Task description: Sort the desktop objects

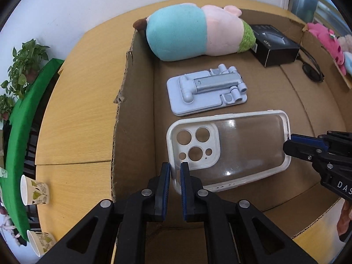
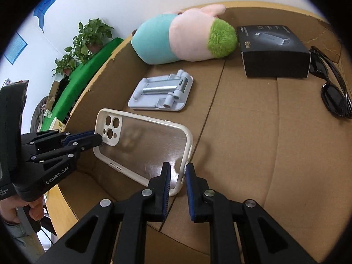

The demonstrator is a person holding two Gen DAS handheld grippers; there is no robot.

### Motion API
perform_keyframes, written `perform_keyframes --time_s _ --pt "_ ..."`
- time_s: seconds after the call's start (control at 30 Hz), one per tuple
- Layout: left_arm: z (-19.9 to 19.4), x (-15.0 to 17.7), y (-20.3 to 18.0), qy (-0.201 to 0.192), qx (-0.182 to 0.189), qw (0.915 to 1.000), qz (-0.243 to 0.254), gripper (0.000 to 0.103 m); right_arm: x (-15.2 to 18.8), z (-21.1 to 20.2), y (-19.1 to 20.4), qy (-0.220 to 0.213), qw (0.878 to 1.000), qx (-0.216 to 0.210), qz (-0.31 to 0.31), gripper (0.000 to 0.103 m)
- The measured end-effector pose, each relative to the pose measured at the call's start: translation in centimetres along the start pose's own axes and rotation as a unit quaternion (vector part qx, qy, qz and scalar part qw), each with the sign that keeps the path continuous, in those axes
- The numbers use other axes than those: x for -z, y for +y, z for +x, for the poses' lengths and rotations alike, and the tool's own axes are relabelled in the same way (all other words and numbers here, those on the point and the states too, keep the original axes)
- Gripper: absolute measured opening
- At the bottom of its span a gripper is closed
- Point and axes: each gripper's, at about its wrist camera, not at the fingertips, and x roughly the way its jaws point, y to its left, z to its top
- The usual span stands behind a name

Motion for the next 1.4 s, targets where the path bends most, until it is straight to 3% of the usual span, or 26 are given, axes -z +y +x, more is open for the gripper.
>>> perform_keyframes --time_s 0.07,0.13,0.2,0.23,0.27,0.3,0.33,0.37,0.4,0.43,0.47,0.57,0.67,0.9,0.97,1.1,1.4 --pt "-0.3 0.1 0.0 0.001 0.003 1.0 0.003 0.013 0.2 -0.4 -0.1 -0.001 1.0 -0.008 0.001 0.018" --pt "-1.2 0.4 0.3 -0.015 0.011 0.9998 -0.008 0.021 0.4 -1.3 -0.1 -0.014 1.0 -0.013 0.001 0.032" --pt "-3.0 0.8 0.8 -0.053 0.017 0.9982 -0.023 0.032 0.9 -3.8 0.1 -0.055 0.998 -0.005 -0.005 0.051" --pt "-4.4 1.2 1.0 -0.081 0.029 0.9956 -0.037 0.038 1.3 -5.2 0.4 -0.079 0.997 0.012 -0.015 0.053" --pt "-5.8 1.6 1.1 -0.112 0.038 0.9917 -0.051 0.041 2.3 -7.9 1.3 -0.128 0.989 0.058 -0.042 0.058" --pt "-7.5 2.4 1.2 -0.15 0.049 0.9854 -0.064 0.053 3.3 -9.8 1.9 -0.167 0.981 0.079 -0.062 0.072" --pt "-9.2 3.4 1.1 -0.195 0.063 0.9759 -0.076 0.071 4.5 -11.5 2.3 -0.206 0.972 0.09 -0.076 0.082" --pt "-10.4 4.3 0.8 -0.232 0.071 0.9664 -0.084 0.081 6.6 -13.7 2.5 -0.263 0.955 0.107 -0.082 0.091" --pt "-11.7 5.6 0.1 -0.275 0.075 0.9542 -0.089 0.093 7.8 -14.6 2.4 -0.292 0.945 0.124 -0.078 0.092" --pt "-12.3 6.6 -0.8 -0.302 0.074 0.9466 -0.084 0.098 8.9 -15.4 2.1 -0.314 0.936 0.143 -0.072 0.092" --pt "-12.5 6.7 -1.4 -0.316 0.067 0.9433 -0.077 0.1 10.2 -15.7 1.4 -0.327 0.928 0.165 -0.059 0.092" --pt "-11.9 8.1 -4.3 -0.344 0.018 0.9367 -0.064 0.102 12.1 -15.3 -0.8 -0.322 0.927 0.194 -0.008 0.092" --pt "-9.7 9.1 -5.5 -0.353 0.025 0.9327 -0.07 0.102 13.1 -14.4 -1.9 -0.323 0.925 0.202 0.013 0.093" --pt "-5.4 9.4 -5.9 -0.346 0.006 0.9338 -0.091 0.102 12.8 -11.7 -1.1 -0.319 0.917 0.24 -0.02 0.094" --pt "-5.3 9.6 -6.1 -0.361 -0.002 0.9288 -0.084 0.103 12.7 -11.2 -1.0 -0.32 0.917 0.237 -0.029 0.096" --pt "-5.0 9.3 -6.2 -0.354 0.001 0.9313 -0.086 0.103 13.0 -10.9 -0.9 -0.331 0.91 0.246 -0.034 0.103" --pt "-4.8 9.2 -6.1 -0.352 0.001 0.9322 -0.086 0.103 12.7 -10.6 -1.0 -0.327 0.912 0.244 -0.033 0.103"
